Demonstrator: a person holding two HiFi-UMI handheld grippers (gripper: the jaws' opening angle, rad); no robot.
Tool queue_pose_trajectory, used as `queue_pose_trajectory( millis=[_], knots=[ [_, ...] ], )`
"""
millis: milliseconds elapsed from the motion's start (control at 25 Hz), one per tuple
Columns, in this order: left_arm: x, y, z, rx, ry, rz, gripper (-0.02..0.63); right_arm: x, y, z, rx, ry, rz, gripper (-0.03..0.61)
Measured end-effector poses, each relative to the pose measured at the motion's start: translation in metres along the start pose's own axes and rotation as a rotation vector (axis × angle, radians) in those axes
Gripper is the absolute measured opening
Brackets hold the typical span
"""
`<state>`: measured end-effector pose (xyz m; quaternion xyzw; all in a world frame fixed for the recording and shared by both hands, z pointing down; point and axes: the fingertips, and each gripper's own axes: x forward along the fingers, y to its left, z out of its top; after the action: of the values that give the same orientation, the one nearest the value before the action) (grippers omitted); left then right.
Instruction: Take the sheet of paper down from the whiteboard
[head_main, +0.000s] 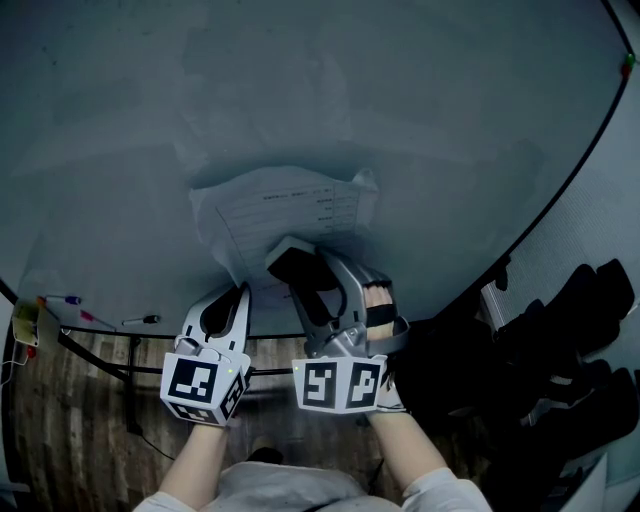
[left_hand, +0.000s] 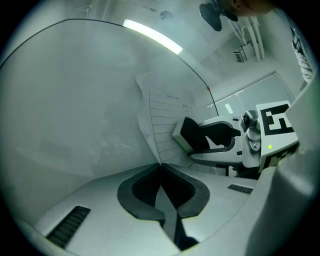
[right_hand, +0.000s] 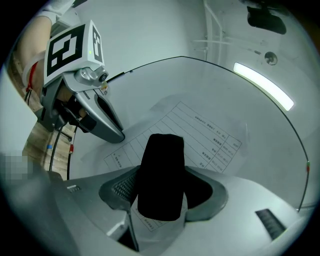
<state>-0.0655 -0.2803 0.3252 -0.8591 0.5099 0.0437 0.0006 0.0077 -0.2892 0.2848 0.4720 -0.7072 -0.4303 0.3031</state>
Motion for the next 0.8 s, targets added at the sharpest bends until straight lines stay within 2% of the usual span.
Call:
queue_pose_trajectory(
  millis=[800],
  knots=[
    [-0.008,0.009,-0.023,-0.06,0.055,0.014,0.015,0.0,-0.004,-0.004,0.008,0.028,0.002,0.267]
  ],
)
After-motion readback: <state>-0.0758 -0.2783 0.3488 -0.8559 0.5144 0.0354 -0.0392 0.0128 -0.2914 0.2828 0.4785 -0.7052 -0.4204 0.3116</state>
